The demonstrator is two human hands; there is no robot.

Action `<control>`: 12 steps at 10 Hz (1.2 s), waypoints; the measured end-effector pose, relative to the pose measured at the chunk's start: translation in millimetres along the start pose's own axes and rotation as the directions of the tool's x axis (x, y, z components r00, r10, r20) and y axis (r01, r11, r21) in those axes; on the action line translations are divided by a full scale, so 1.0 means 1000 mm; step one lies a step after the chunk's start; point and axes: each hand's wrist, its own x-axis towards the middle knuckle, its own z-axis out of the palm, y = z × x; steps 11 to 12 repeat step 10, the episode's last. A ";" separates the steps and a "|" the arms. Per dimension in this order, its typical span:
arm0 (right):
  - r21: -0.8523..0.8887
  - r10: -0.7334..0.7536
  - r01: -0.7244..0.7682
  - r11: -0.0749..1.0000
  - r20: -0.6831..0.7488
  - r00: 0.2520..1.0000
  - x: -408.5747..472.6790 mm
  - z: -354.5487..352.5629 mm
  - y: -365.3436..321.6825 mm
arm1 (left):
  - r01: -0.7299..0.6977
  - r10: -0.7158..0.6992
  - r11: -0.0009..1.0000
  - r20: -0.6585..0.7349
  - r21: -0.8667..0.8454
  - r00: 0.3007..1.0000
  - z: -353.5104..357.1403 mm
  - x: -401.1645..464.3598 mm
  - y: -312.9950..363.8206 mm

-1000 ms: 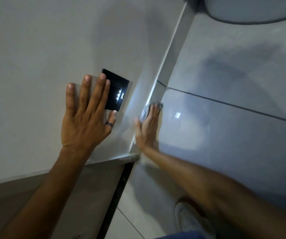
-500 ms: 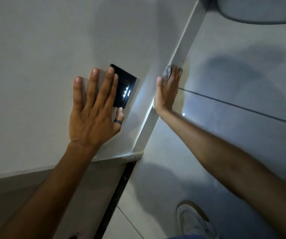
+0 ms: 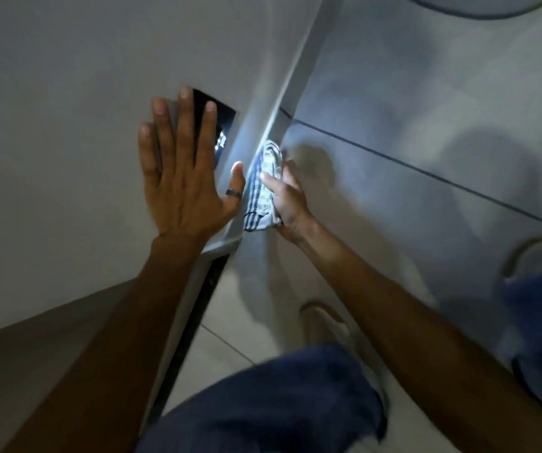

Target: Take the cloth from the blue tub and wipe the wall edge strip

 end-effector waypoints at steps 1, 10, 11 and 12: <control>0.124 0.173 -0.187 0.975 0.113 0.978 -0.064 -0.019 -0.061 | 0.031 -0.005 0.968 0.105 -0.250 0.994 -0.033 -0.001 0.016; -0.985 -0.045 0.086 -0.147 0.094 0.995 -0.018 -0.028 -0.561 | 0.667 -0.441 0.592 0.511 -0.452 0.738 -0.250 0.280 0.120; -0.985 -0.045 0.086 -0.147 0.094 0.995 -0.018 -0.028 -0.561 | 0.667 -0.441 0.592 0.511 -0.452 0.738 -0.250 0.280 0.120; -0.985 -0.045 0.086 -0.147 0.094 0.995 -0.018 -0.028 -0.561 | 0.667 -0.441 0.592 0.511 -0.452 0.738 -0.250 0.280 0.120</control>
